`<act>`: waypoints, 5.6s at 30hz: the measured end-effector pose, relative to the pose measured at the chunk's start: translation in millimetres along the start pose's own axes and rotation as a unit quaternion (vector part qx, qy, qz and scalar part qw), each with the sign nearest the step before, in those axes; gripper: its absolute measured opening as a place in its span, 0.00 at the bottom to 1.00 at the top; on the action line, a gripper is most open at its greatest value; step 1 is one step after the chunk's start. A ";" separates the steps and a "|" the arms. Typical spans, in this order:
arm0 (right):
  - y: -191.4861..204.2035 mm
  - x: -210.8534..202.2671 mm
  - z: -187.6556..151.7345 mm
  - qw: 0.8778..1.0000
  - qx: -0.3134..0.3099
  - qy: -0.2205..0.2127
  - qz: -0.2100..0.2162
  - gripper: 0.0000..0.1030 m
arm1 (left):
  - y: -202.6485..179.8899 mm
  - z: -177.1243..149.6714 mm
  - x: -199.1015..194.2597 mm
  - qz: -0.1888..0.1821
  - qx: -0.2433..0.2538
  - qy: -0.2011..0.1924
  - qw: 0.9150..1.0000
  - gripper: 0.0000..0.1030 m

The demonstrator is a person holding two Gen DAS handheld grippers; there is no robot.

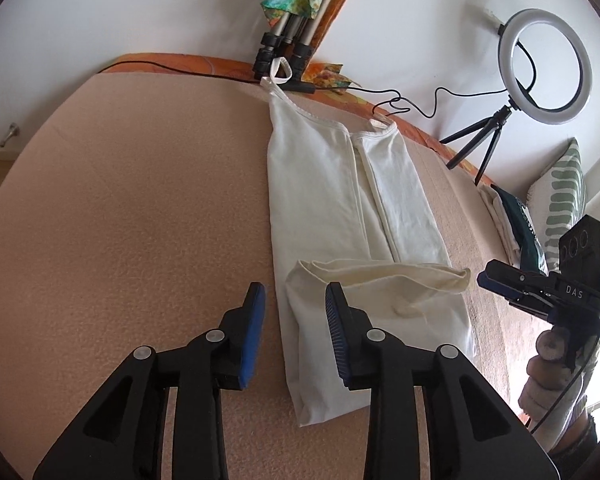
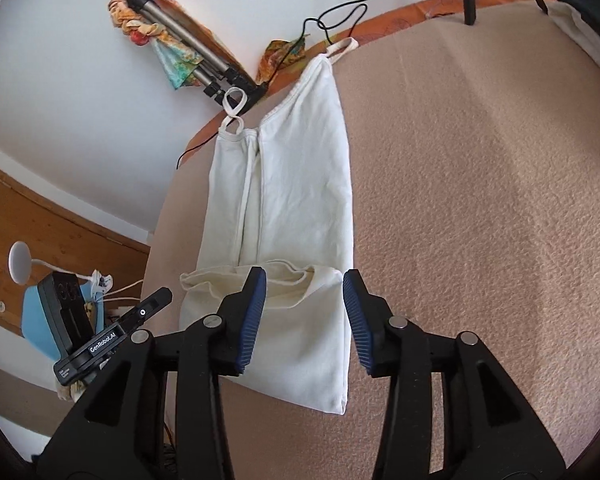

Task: Fold small clothes
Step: 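Move both open tools toward the camisole straps, then close the left tool on one strap while the right tool closes on the other, then lift the held straps with both tools and fold them toward the hem, then open the left tool and withdraw it while the right tool keeps holding the folded camisole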

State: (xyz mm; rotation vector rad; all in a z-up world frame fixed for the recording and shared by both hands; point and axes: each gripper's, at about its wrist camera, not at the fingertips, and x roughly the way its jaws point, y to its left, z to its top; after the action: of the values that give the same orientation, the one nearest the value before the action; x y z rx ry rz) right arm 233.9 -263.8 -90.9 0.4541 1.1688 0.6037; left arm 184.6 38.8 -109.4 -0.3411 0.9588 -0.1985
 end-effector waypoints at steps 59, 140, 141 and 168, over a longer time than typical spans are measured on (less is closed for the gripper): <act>-0.3 87.1 184.1 0.996 -0.090 0.018 -0.016 0.54 | 46.2 151.0 115.5 -0.044 -0.007 0.013 0.999 0.61; 16.5 -30.7 -77.1 0.973 -0.210 0.006 -0.091 0.06 | -24.0 -63.6 -38.0 -0.042 0.083 0.005 0.996 0.07; 16.4 -31.6 -81.3 0.972 -0.214 0.008 -0.096 0.06 | -24.5 -66.6 -39.5 -0.038 0.088 0.009 0.995 0.09; 39.6 5.0 -79.5 0.964 -0.239 0.029 -0.117 0.06 | -71.4 -41.8 -10.6 -0.040 0.169 0.032 0.984 0.15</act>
State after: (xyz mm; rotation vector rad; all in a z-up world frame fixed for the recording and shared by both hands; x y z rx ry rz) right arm 152.3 -228.8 -96.3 -0.1133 1.0685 0.6687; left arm 143.0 -32.4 -96.9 -0.0596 0.9567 -0.4414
